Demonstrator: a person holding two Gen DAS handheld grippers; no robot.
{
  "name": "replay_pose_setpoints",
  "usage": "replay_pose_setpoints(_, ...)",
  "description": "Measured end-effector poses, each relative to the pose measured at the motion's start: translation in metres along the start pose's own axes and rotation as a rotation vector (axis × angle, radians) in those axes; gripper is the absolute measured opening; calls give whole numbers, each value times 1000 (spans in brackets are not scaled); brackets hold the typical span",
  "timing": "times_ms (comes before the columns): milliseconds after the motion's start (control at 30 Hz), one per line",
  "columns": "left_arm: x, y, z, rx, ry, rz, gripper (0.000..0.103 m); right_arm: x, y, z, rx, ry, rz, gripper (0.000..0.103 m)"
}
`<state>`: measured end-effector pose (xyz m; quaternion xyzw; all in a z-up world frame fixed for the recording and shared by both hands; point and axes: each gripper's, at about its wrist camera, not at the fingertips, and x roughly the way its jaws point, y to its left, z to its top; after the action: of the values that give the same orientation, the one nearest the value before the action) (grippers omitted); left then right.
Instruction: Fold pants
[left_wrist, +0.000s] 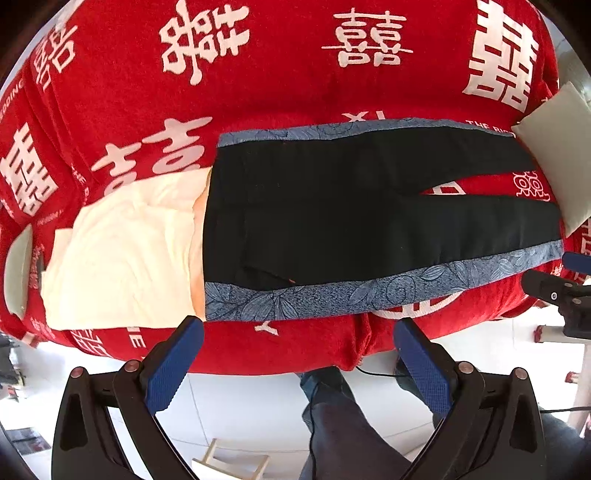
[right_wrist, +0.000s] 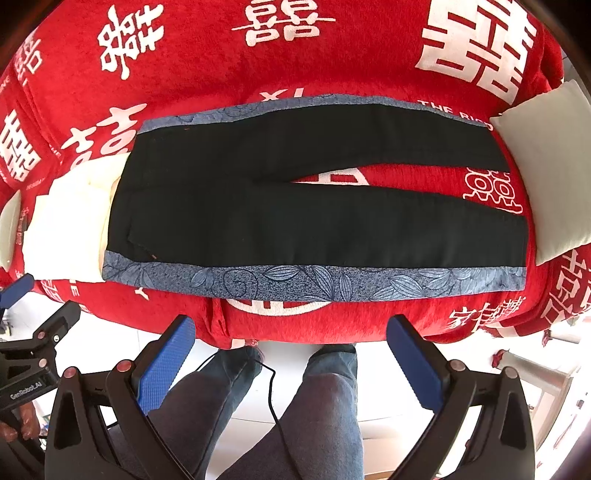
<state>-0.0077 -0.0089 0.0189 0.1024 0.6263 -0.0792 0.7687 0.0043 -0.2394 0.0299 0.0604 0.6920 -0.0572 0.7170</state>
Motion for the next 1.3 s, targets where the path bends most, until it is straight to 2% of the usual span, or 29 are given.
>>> replay_pose_setpoints(267,18,11,1,-100,56,-58,103,10,1,3,19,20,-5,103)
replay_pose_setpoints(433,33,17,1,-122,67,-91,103,26,-2,7,59,30,45,103)
replay_pose_setpoints(533,52,28,0,-174,73,-130,103,42,-7,8,105,31,137,103)
replay_pose_setpoints(700,102,49,-12,-312,110,-213,103,85,-16,-1,224,58,381,103)
replay_pose_setpoints(733,113,53,-16,-344,119,-232,103,102,-16,-5,252,81,441,100)
replay_pose_setpoints(800,135,59,-24,-409,131,-278,103,123,-13,-12,275,115,499,94)
replay_pose_setpoints(833,144,60,-28,-429,133,-292,102,138,-10,-16,281,128,536,83)
replay_pose_setpoints(867,152,61,-30,-442,131,-302,94,149,-7,-19,284,141,564,75)
replay_pose_setpoints(900,162,61,-33,-447,137,-314,90,161,-4,-22,287,154,595,74)
replay_pose_setpoints(933,170,60,-35,-448,146,-321,90,177,0,-26,297,167,642,72)
replay_pose_setpoints(1133,200,61,-49,-473,130,-398,90,235,7,-38,362,158,771,71)
replay_pose_setpoints(1300,212,69,-53,-517,132,-476,90,249,6,-39,409,98,873,71)
